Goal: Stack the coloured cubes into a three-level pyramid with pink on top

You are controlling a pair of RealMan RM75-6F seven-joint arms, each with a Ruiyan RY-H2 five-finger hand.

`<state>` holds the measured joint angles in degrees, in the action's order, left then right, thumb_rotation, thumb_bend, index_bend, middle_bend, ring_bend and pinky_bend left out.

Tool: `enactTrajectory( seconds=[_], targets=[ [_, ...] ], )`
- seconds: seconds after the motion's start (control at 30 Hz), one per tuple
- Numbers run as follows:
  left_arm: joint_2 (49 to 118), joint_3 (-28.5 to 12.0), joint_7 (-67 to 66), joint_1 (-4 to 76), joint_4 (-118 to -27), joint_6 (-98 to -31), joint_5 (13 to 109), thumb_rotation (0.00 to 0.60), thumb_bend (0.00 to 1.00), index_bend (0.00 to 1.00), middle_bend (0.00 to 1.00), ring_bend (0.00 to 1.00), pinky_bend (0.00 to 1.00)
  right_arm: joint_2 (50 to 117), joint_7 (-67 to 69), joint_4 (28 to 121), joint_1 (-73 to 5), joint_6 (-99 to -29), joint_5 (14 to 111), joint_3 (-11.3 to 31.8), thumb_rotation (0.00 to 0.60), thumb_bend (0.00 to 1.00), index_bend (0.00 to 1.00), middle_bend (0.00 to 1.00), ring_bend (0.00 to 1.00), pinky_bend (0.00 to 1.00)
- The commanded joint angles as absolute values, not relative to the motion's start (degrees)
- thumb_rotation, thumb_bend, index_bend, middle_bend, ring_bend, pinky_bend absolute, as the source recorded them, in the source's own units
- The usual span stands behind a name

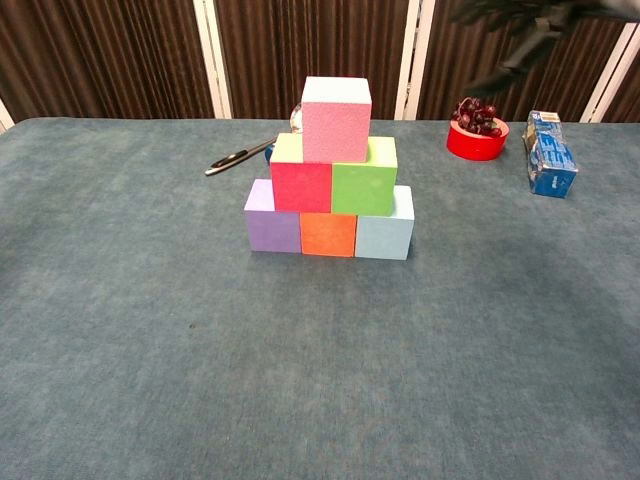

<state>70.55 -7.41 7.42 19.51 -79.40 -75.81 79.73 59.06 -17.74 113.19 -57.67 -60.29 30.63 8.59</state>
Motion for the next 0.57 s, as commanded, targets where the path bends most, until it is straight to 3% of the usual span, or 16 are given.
enactTrajectory(
  seconds=[0.03, 0.3, 0.57],
  targets=[
    [69.8, -6.7, 6.3, 17.8, -80.0, -77.8, 80.0, 0.600, 0.37, 0.13, 0.10, 0.08, 0.09, 54.8, -0.8, 111.3, -36.8, -72.5, 57.7, -1.3, 0.600, 0.34, 0.15, 0.11, 0.00, 0.03],
    [68.0, -4.0, 1.1, 13.2, -85.0, -83.0, 81.7, 0.600, 0.37, 0.13, 0.11, 0.08, 0.09, 60.0, 15.1, 93.0, -20.2, -87.3, 78.3, -7.5, 0.600, 0.34, 0.06, 0.08, 0.00, 0.00],
    [67.4, -2.4, -3.2, 10.0, -90.4, -85.9, 82.5, 0.600, 0.37, 0.12, 0.11, 0.08, 0.09, 64.5, 18.4, 85.6, -12.6, -95.5, 83.8, -6.7, 0.600, 0.34, 0.03, 0.06, 0.00, 0.00]
  ],
)
